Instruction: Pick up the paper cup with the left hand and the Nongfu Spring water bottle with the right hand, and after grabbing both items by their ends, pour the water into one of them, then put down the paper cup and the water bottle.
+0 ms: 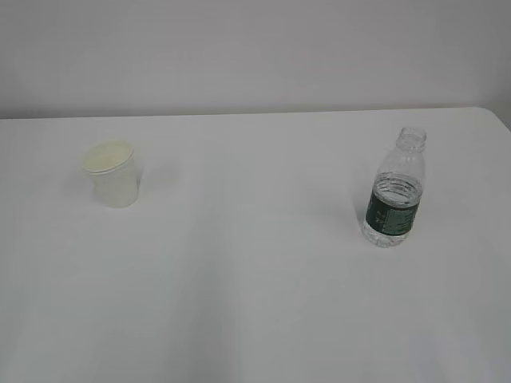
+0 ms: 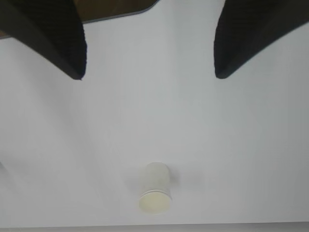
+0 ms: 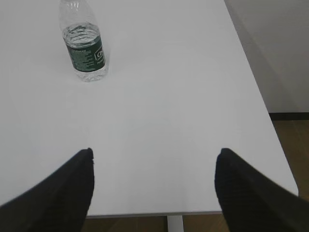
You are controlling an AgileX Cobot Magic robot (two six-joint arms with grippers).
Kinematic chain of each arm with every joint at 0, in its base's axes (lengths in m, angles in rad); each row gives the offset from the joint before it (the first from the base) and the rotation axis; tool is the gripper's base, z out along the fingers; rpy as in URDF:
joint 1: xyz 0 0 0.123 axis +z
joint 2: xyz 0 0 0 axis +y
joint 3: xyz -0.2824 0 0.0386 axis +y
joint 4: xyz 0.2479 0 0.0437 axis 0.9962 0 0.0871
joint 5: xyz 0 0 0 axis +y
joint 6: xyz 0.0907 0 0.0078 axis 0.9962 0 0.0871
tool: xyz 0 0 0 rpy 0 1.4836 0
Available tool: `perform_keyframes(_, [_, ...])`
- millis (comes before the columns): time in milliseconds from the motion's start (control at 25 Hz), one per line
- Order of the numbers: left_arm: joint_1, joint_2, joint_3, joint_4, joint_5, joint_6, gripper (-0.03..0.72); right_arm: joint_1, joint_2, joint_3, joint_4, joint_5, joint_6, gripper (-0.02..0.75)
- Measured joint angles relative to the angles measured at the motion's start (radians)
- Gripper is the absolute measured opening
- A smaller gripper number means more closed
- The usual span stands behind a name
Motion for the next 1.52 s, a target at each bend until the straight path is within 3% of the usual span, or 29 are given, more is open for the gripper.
perform_keyframes(1520, [0.0, 0.0, 0.0, 0.0, -0.004, 0.0, 0.587, 0.0, 0.0, -0.002, 0.016, -0.012, -0.032, 0.59])
